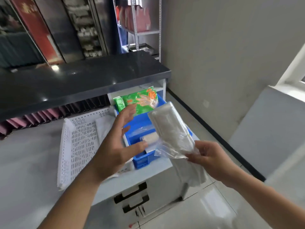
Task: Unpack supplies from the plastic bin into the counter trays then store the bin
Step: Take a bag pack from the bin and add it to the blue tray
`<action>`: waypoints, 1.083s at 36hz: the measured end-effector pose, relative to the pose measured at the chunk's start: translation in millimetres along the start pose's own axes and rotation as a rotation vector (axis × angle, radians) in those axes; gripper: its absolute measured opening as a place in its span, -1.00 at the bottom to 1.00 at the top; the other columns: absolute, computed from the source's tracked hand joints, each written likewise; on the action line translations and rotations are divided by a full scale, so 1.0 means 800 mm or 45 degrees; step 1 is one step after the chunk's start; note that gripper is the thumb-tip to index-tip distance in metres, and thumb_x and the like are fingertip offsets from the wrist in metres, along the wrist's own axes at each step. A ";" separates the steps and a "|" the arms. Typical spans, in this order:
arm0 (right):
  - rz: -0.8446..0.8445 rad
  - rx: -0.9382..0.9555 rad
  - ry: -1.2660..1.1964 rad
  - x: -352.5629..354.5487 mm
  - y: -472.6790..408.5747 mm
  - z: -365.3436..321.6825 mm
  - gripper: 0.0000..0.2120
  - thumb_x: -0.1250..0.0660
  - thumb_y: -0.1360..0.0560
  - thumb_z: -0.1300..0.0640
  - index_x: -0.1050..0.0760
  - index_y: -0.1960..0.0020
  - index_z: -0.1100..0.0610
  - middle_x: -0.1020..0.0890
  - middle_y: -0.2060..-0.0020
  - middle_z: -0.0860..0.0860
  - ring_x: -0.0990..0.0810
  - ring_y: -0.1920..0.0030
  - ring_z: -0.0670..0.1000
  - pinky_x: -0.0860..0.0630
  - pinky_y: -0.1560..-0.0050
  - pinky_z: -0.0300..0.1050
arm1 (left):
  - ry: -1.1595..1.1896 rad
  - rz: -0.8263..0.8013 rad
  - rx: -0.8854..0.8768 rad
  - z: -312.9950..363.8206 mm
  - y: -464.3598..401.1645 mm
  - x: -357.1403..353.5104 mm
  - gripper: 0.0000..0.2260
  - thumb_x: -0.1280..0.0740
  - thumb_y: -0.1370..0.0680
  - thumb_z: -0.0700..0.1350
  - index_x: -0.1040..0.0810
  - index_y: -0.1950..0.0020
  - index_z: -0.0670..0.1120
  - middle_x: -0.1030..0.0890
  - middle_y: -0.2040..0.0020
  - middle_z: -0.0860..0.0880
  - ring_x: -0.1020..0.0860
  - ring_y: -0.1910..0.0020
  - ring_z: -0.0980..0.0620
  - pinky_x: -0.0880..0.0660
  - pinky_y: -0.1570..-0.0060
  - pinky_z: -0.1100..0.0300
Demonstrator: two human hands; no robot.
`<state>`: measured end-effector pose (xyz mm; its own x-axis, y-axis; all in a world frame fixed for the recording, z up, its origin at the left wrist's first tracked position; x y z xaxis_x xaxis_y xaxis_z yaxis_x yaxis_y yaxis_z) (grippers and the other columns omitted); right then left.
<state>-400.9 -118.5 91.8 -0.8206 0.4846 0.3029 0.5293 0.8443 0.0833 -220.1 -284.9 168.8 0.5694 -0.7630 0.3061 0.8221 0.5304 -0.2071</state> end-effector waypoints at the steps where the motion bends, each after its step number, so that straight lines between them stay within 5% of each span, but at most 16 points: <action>1: 0.018 0.004 0.122 0.011 -0.008 -0.001 -0.88 -0.48 -0.47 0.22 -0.68 0.15 0.00 -0.72 0.22 0.03 -0.68 0.20 -0.03 -0.61 0.10 0.00 | -0.209 -0.009 -0.079 0.015 -0.008 -0.004 -0.24 -0.47 -0.35 0.12 -0.22 -0.48 0.36 -0.26 -0.50 0.33 -0.21 -0.50 0.29 -0.19 -0.40 0.31; 4: 0.079 0.056 0.529 0.031 -0.032 -0.008 -0.72 -0.46 -0.44 0.13 -0.55 0.32 -0.21 -0.61 0.39 -0.13 -0.59 0.27 -0.01 -0.51 0.21 -0.09 | -0.825 -0.066 -0.342 0.055 -0.033 -0.033 -0.29 -0.44 -0.39 0.16 -0.21 -0.48 0.35 -0.15 -0.50 0.36 -0.03 -0.50 0.38 0.03 -0.40 0.48; 7: 0.080 0.111 0.897 0.031 -0.056 -0.014 -0.73 -0.40 -0.43 0.07 -0.39 0.34 -0.17 -0.46 0.45 -0.13 -0.47 0.26 0.10 -0.37 0.29 -0.10 | -1.253 -0.244 -0.404 0.058 -0.062 -0.069 -0.25 -0.43 -0.41 0.22 -0.22 -0.55 0.18 -0.21 -0.55 0.10 -0.05 -0.52 0.17 0.23 -0.41 0.43; 11: 0.000 0.251 1.168 0.012 -0.086 -0.024 -0.94 -0.26 -0.43 0.08 -0.47 0.11 -0.06 -0.46 0.37 -0.07 -0.39 0.27 0.12 -0.36 0.29 -0.10 | -1.643 -0.618 -0.070 0.003 -0.102 -0.089 -0.33 -0.35 -0.45 0.25 -0.24 -0.52 0.21 -0.41 -0.45 0.11 -0.35 -0.42 0.05 -0.29 -0.37 0.08; 13: -0.041 0.332 1.259 0.004 -0.104 -0.030 -0.92 -0.24 -0.41 0.11 -0.45 0.12 -0.03 -0.48 0.35 -0.05 -0.39 0.28 0.13 -0.30 0.32 -0.11 | -1.670 -0.697 0.055 -0.016 -0.118 -0.085 -0.51 -0.34 -0.45 0.20 -0.39 -0.37 0.21 -0.57 -0.25 0.11 -0.52 -0.21 0.01 -0.46 -0.02 0.08; 16: -0.098 0.398 1.372 -0.003 -0.140 -0.034 -0.81 -0.21 -0.41 0.14 -0.48 0.05 -0.10 -0.57 0.28 -0.05 -0.43 0.27 0.13 -0.29 0.32 -0.11 | -1.672 -0.714 0.107 -0.041 -0.140 -0.072 -0.66 -0.35 -0.44 0.10 -0.46 -0.20 0.17 -0.63 -0.08 0.11 -0.57 -0.06 -0.01 -0.32 0.24 0.12; 23: -0.133 0.487 1.471 -0.010 -0.242 -0.048 -0.66 -0.20 -0.49 0.12 -0.50 -0.19 -0.17 -0.66 0.10 -0.01 -0.61 0.09 0.20 -0.33 0.25 -0.10 | -1.560 -0.527 0.145 -0.093 -0.204 -0.026 -0.68 -0.30 -0.48 -0.08 -0.49 -0.21 0.17 -0.66 -0.06 0.04 -0.59 -0.05 -0.07 -0.40 0.20 0.11; 29: -0.149 0.494 1.541 -0.025 -0.319 -0.047 -0.68 -0.20 -0.51 0.16 -0.47 -0.20 -0.10 -0.67 0.08 0.05 -0.62 0.10 0.22 -0.34 0.25 -0.08 | -1.382 -0.335 0.246 -0.139 -0.252 0.027 -0.62 -0.32 -0.50 -0.16 -0.58 -0.25 0.19 -0.68 -0.15 0.01 -0.60 -0.13 -0.11 -0.55 0.00 0.05; 39: -0.213 0.589 1.552 -0.060 -0.387 -0.009 -0.73 -0.21 -0.56 0.15 -0.47 -0.22 -0.07 -0.68 -0.06 0.00 -0.64 0.04 0.18 -0.40 0.20 -0.06 | -1.271 -0.062 0.316 -0.217 -0.252 0.060 -0.68 -0.34 -0.54 -0.12 -0.61 -0.26 0.15 -0.70 -0.16 -0.02 -0.64 -0.10 -0.16 -0.52 0.06 0.10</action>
<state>-523.9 -405.1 58.1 -0.0201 0.0570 0.9982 0.1190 0.9914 -0.0542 -357.8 -492.4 63.6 0.1793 -0.1910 0.9651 0.7555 0.6550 -0.0108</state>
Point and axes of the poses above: each hand's wrist, its own y-axis away from the middle knuckle, its own x-axis out of the back of the hand, z = x × y, the point moved 8 cm from there along -y, towards the middle knuckle
